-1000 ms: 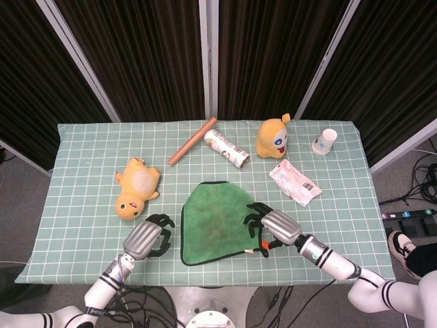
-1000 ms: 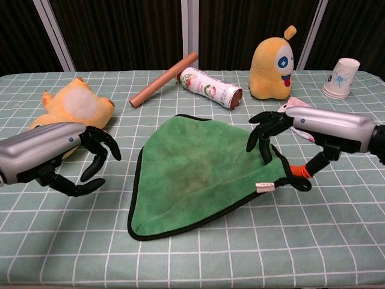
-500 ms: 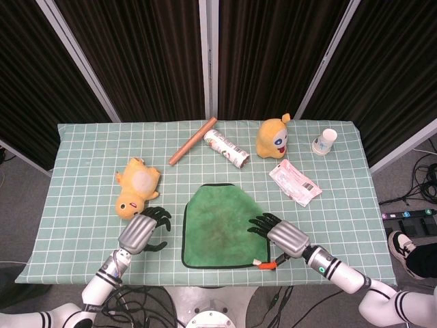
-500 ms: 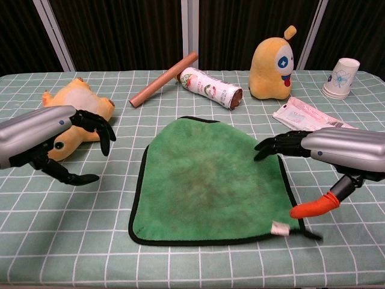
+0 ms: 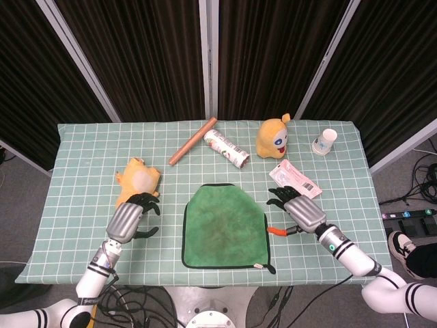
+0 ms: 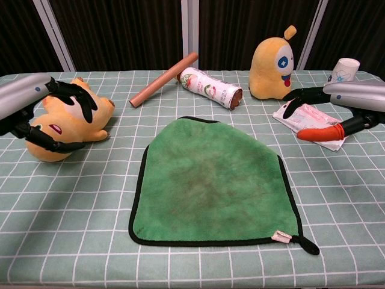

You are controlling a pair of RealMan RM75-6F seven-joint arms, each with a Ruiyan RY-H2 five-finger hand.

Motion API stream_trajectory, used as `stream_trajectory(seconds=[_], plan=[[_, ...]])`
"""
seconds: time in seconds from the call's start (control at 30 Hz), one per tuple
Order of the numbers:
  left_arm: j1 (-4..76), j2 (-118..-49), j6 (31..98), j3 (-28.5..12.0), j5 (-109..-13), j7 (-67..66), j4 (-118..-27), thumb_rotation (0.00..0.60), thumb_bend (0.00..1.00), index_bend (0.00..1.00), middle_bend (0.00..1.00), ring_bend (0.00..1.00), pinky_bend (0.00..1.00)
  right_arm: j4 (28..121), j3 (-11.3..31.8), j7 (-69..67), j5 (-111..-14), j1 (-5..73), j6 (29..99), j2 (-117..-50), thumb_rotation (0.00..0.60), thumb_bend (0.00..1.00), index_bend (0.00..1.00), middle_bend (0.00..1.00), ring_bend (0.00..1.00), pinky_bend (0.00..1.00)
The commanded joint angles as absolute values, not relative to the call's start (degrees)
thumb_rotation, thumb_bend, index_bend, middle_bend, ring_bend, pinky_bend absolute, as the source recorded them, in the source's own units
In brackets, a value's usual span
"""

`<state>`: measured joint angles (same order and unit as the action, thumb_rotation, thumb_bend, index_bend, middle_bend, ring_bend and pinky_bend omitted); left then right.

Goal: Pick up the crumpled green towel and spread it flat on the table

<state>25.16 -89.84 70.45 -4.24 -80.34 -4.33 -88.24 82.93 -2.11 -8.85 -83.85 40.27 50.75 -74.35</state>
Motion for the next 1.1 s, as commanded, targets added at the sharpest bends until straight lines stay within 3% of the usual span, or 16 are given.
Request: stream_trajectory(seconds=[0.03,0.37,0.7,1.1], plan=[[24.79,-89.40,70.91,-5.16,-79.36,-3.98,-88.44,0.600,0.25,0.52,0.40,0.24,0.24,78.54,1.86,-4.09,-76.80,43.89,43.41,-78.06,0.087,0.31,0.32,0.05,0.00,0.00],[23.88,-88.54,71.57,-6.23,-77.90,-2.84,-88.75,0.600,0.25,0.52,0.40,0.24,0.24,66.39,5.33,1.67,-67.04,48.42,34.76,-89.80,0.057,0.32,0.33,0.05,0.00,0.00],[23.68,-88.64,71.29,-6.16,-78.08,-2.27,-88.52,0.600,0.25,0.52,0.40,0.24,0.24,58.76,6.73,0.00,-66.21,49.68,32.68,-96.11,0.058,0.32,0.33,0.05,0.00,0.00],[23.71,-88.80,71.14,-6.58,-78.10,-1.80,-88.06,0.600,0.25,0.52,0.40,0.24,0.24,60.50,6.53,-4.60,-71.93,49.23,34.90,-97.90,0.058,0.32,0.33,0.05,0.00,0.00]])
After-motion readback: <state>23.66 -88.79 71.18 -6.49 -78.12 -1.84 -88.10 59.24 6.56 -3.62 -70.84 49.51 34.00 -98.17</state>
